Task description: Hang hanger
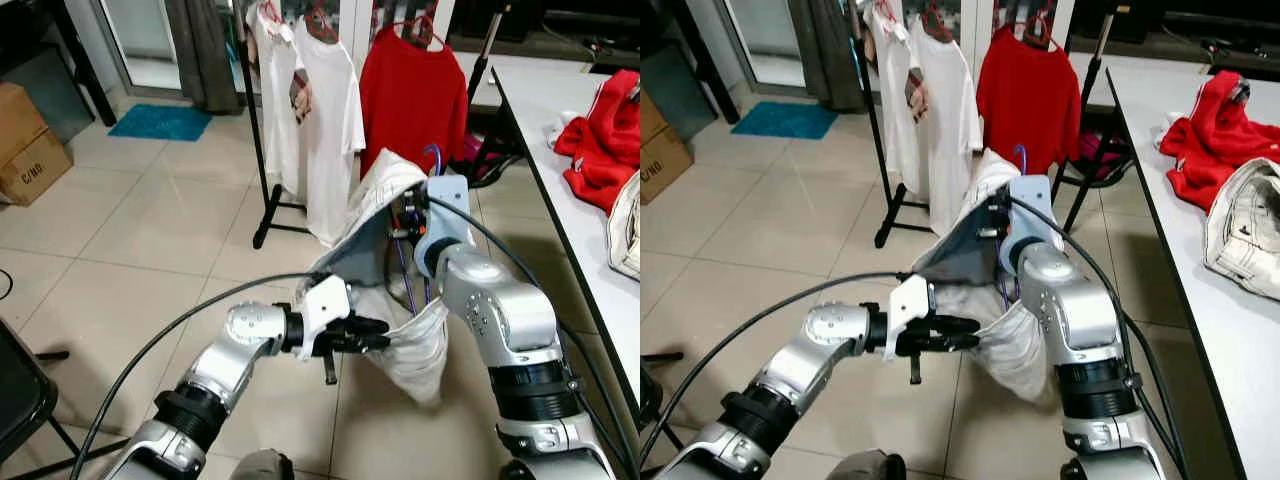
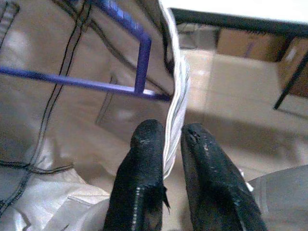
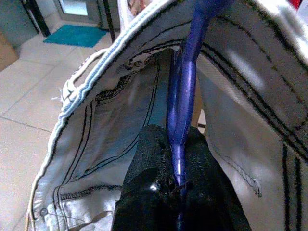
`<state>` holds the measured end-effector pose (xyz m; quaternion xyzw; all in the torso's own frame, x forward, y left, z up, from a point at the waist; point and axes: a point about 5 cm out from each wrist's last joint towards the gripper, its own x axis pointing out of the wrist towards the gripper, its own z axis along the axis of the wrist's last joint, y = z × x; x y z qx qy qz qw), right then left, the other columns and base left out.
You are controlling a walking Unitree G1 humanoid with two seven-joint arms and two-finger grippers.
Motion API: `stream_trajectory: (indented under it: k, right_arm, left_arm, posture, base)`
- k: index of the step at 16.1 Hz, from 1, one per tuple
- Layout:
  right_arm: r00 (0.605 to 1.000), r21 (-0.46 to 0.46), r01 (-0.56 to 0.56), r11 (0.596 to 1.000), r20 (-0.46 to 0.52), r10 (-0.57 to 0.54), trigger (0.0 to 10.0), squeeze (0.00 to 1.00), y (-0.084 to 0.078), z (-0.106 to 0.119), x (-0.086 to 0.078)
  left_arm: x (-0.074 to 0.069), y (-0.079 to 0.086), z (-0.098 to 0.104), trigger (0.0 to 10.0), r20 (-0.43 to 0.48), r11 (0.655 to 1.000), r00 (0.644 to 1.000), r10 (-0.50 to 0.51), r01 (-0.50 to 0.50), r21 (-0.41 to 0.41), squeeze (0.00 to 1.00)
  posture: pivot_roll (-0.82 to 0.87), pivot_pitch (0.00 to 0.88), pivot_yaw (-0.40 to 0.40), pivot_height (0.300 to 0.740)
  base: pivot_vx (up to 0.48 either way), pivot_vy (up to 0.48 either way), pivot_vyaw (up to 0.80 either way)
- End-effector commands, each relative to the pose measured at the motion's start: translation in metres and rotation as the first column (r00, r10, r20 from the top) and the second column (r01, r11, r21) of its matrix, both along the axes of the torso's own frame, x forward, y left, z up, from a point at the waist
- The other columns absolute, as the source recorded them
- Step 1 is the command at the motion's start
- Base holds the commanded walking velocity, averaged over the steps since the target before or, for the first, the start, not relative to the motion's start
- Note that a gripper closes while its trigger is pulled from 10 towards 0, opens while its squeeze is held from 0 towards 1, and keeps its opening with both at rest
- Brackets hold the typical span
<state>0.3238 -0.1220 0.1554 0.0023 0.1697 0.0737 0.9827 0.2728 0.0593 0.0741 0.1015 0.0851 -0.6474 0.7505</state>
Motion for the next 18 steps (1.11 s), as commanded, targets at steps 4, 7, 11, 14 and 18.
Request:
stream_trajectory:
  k: [4, 7, 11, 14, 18]
  right_arm:
    - [0.996, 0.034, -0.015, 0.999, 0.091, 0.012, 10.0, 0.0, 0.006, 0.026, 0.002]
    - [0.995, 0.039, -0.017, 0.999, 0.094, 0.013, 10.0, 0.0, 0.008, 0.027, 0.002]
    - [0.995, 0.05, -0.017, 0.999, 0.096, 0.012, 10.0, 0.0, 0.009, 0.029, 0.002]
    - [0.995, 0.057, -0.021, 0.998, 0.103, 0.015, 10.0, 0.0, 0.01, 0.032, 0.002]
    - [0.994, 0.061, -0.023, 0.998, 0.104, 0.017, 10.0, 0.0, 0.011, 0.032, 0.002]
  left_arm:
    - [0.006, -0.008, -0.002, 10.0, 0.046, 0.999, 0.999, -0.015, 0.013, 0.033, 0.0]
    - [0.01, -0.011, -0.005, 8.0, 0.054, 0.999, 0.999, -0.007, 0.004, 0.045, 0.0]
    - [0.007, -0.017, -0.014, 0.0, 0.014, 0.999, 1.0, -0.02, 0.019, 0.039, 0.0]
    - [0.008, -0.022, -0.016, 0.0, 0.011, 0.999, 1.0, -0.004, 0.004, 0.038, 0.0]
    - [0.01, -0.021, -0.016, 0.0, 0.014, 0.999, 1.0, -0.005, 0.005, 0.033, 0.0]
  posture:
    - [0.04, 0.024, 0.02, 0.74]
    - [0.04, 0.023, 0.025, 0.74]
    - [0.04, 0.025, 0.026, 0.74]
    - [0.04, 0.025, 0.03, 0.74]
    - [0.04, 0.024, 0.033, 0.74]
  base:
    - [0.0, 0.0, 0.0]
    - [0.0, 0.0, 0.0]
    - [0.0, 0.0, 0.0]
    - [0.0, 0.0, 0.0]
    - [0.0, 0.0, 0.0]
